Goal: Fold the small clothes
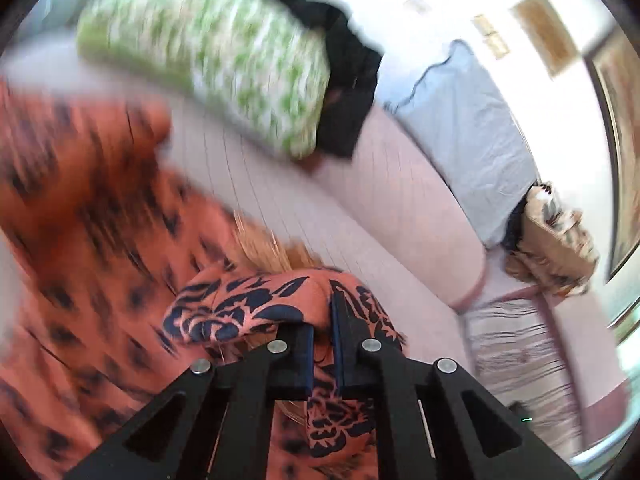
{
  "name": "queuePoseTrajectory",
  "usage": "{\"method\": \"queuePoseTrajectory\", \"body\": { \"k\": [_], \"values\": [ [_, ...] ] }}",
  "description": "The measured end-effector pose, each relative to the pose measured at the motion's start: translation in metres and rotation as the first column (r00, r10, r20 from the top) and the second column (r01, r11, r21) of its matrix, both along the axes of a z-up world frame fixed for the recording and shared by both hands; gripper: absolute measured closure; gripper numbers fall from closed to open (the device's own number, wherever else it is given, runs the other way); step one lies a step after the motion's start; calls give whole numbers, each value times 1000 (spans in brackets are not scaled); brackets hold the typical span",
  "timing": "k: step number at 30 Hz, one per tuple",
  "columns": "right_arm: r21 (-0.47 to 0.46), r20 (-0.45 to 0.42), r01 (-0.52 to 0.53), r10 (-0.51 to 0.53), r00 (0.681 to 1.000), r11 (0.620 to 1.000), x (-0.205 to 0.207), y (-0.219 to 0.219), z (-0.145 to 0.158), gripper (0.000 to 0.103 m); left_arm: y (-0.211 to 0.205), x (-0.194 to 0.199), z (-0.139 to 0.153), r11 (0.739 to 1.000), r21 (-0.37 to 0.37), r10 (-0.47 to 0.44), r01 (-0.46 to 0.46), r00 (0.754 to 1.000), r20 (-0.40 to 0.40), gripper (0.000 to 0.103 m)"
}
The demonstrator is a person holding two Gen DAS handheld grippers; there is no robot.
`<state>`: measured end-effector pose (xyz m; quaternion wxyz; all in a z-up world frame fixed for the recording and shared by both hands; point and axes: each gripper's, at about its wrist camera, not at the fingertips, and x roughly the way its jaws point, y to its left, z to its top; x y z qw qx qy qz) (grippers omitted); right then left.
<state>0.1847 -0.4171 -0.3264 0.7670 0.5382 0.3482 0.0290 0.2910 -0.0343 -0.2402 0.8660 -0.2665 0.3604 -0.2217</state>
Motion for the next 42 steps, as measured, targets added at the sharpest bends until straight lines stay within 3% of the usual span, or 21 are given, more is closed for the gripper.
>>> {"method": "queuePoseTrajectory", "body": {
  "k": [3,6,9,11,14,16,19,20,21,22,23,24,26,31,34,36,39,42],
  "values": [
    [-68,1,30,-30,1000,997,-2,-3,9,16,19,-9,14,989,140,45,-55,996,72,96],
    [-86,3,50,-50,999,995,-3,-6,11,16,31,-11,7,951,289,91,-109,993,75,94],
    [-102,17,37,-36,999,994,1,-4,15,16,24,5,-24,880,475,73,-13,992,-106,91],
    [-144,27,7,-3,1000,990,6,4,20,16,27,11,-54,851,522,88,64,961,-262,91],
    [-160,21,-61,65,998,985,14,15,19,16,45,10,-51,896,443,91,42,958,-274,90],
    [-153,-45,-117,111,993,981,22,21,7,16,60,4,-39,916,401,97,10,965,-245,87],
    [-168,-81,-117,105,991,979,27,23,-1,18,94,-11,-22,953,300,126,-45,959,-255,80],
    [-200,-64,-116,105,992,973,27,24,5,18,108,-16,-18,959,275,148,-74,955,-258,72],
    [-239,-53,-114,105,993,964,27,27,9,18,123,-21,-12,957,264,192,-122,947,-258,54],
    [-275,-43,-114,107,993,955,27,31,13,18,138,-23,-6,946,265,254,-186,934,-251,43],
    [-302,-35,-120,115,993,946,27,35,15,18,159,-27,-2,930,262,322,-259,917,-236,25],
    [-318,-34,-132,128,991,939,28,39,16,18,182,-28,1,907,245,397,-341,888,-233,20],
    [-330,-43,-154,149,988,931,31,46,15,18,222,-22,0,882,179,472,-437,835,-285,19],
    [-341,-46,-179,174,984,923,34,56,13,18,286,24,-34,853,-67,420,-518,755,-503,19],
    [-367,-24,-165,168,986,916,34,58,19,18,305,37,-56,772,-136,450,-621,685,-572,19],
    [-365,-14,-156,162,987,918,33,56,20,18,321,42,-67,727,-173,470,-664,665,-581,20],
    [-352,-17,-152,155,988,924,34,52,18,18,342,54,-76,662,-187,555,-726,642,-529,20],
    [-338,-27,-157,157,987,928,37,51,15,18,350,72,-87,669,-228,538,-708,672,-509,21]
  ]
}}
